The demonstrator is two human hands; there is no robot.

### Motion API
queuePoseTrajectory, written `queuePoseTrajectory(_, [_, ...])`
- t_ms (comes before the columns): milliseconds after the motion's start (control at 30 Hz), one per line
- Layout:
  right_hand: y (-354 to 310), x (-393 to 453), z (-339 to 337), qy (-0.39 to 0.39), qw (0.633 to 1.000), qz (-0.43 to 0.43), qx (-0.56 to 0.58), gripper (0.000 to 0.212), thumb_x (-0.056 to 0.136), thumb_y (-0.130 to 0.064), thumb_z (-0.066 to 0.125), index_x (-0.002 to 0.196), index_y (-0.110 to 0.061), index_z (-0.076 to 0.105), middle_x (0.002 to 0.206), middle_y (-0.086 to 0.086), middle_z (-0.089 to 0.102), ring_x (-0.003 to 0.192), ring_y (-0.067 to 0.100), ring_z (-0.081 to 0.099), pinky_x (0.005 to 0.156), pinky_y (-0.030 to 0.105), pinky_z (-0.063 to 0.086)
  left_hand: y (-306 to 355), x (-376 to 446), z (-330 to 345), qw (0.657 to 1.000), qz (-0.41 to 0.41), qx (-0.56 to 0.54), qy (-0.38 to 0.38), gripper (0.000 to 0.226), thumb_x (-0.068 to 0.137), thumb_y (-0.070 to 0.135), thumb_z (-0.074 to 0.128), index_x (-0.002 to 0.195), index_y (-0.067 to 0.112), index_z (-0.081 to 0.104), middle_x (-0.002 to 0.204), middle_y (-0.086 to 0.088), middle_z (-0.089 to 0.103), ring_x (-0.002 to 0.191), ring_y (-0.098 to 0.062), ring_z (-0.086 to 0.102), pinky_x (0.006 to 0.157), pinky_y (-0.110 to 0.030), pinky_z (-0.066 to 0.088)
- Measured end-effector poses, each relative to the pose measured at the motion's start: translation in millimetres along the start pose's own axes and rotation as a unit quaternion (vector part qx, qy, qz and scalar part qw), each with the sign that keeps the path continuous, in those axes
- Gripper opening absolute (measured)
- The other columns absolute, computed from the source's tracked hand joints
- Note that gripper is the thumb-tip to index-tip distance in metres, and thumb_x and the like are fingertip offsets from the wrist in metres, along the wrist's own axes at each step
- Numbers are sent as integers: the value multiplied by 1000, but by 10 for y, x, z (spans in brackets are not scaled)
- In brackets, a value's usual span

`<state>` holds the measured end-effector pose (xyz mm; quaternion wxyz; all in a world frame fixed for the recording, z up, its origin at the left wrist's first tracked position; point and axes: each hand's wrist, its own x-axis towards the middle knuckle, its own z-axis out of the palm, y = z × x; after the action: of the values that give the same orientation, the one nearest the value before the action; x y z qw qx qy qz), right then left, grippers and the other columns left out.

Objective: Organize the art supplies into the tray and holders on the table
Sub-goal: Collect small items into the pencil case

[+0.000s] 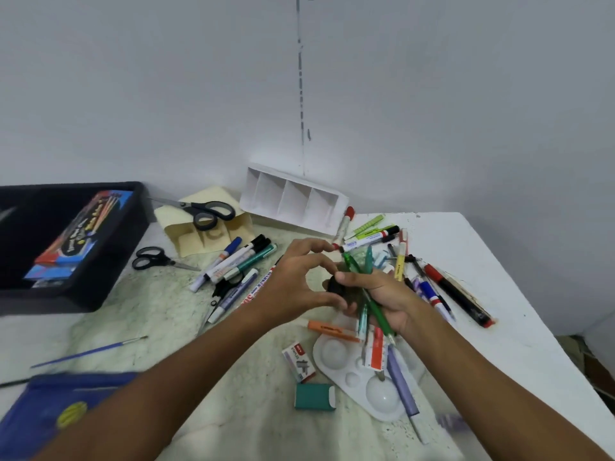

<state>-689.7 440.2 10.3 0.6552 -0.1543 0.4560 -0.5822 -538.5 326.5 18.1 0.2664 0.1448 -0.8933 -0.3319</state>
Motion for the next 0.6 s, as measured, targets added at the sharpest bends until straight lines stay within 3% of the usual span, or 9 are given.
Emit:
queuePoseTrajectory(167, [154,292,366,-32,997,62,33,35,73,-6,72,107,-6,63,92,19,69,72,28,69,46,25,51,-189,-439,-458,998,-55,19,33,57,58,56,81,103,24,67,120,7,58,117,1,47,95,-16,41])
queuePoseTrajectory(233, [240,402,541,-53,995,74,38,31,72,-7,71,102,-6,66,88,18,69,74,27,70,46,24,51,-322,-690,-695,995,-81,40,34,62,60,60,78,107,21,68,117,8,60,113,-2,52,90,-15,43])
queuePoseTrajectory(333, [405,560,851,-89,991,89,36,23,71,-3,68,94,-8,70,83,16,67,71,25,69,46,23,50,-515,-1127,-1095,988,-139,70,16,54,62,68,71,103,34,65,112,14,60,103,4,53,78,-9,41])
queuePoseTrajectory(400, [506,640,1029,-115,988,99,20,25,74,0,64,97,-8,67,85,15,66,70,22,68,44,21,48,-633,-1386,-1317,979,-174,105,-13,49,64,71,66,101,40,61,107,16,61,99,6,53,78,-14,43])
queuePoseTrajectory(467, [621,715,1231,-131,986,105,-14,28,76,3,62,102,-7,64,86,14,66,69,21,66,43,21,46,-767,-1682,-1554,969,-194,147,-44,52,68,71,64,105,35,64,106,15,62,99,4,54,84,-23,47])
queuePoseTrajectory(600, [876,827,1642,-132,979,98,-124,32,79,7,63,108,-5,59,84,16,65,66,21,63,42,20,42,-1013,-2240,-2033,934,-240,202,-173,69,66,70,72,126,38,57,124,22,48,121,1,40,102,-22,37])
